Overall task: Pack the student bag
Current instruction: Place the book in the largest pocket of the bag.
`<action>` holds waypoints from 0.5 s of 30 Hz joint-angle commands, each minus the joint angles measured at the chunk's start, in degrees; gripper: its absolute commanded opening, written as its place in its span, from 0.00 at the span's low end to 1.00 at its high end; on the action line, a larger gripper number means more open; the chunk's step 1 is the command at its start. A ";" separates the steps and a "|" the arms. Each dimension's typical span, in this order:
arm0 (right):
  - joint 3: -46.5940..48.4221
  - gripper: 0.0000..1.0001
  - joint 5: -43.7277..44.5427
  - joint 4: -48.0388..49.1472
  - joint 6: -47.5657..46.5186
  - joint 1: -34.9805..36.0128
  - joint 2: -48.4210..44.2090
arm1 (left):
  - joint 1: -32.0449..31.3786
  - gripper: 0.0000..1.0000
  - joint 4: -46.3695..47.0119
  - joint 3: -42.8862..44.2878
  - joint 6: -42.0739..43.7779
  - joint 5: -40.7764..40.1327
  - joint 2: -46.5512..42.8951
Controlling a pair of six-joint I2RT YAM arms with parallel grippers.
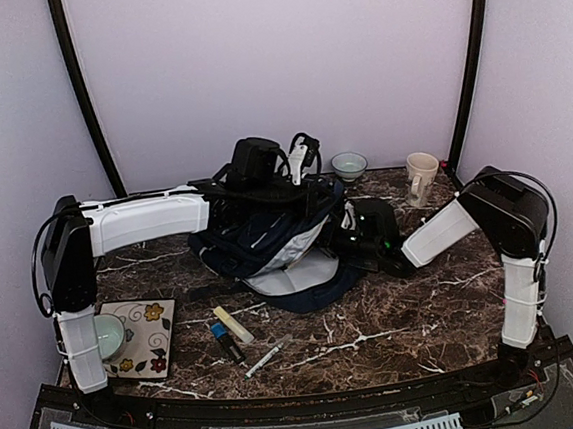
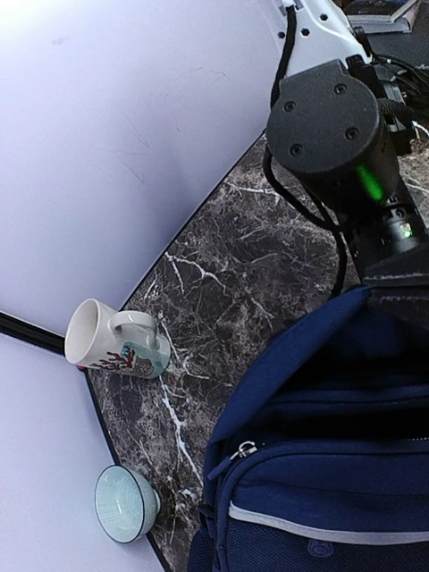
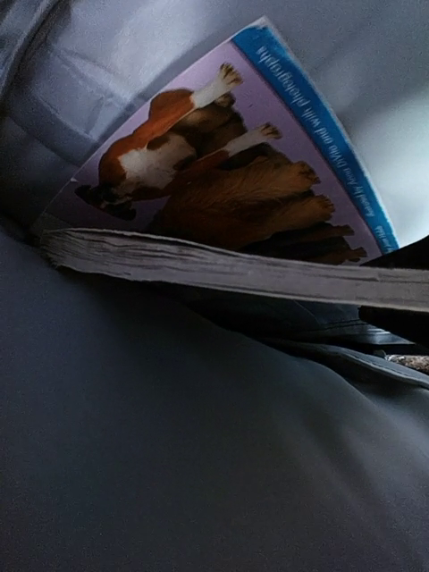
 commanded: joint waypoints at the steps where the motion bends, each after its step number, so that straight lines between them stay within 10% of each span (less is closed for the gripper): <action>1: 4.29 0.00 -2.24 -0.30 -3.40 0.38 1.42 | -0.62 0.00 7.98 1.48 -2.34 5.78 -1.60; 9: 8.10 0.04 -2.20 -11.34 -10.97 0.20 1.62 | -0.62 0.00 8.29 1.12 -2.97 7.37 -1.51; 15: 6.29 0.35 -0.20 -19.81 -16.79 0.05 -3.06 | -0.62 0.00 8.93 0.96 -3.45 7.08 -1.51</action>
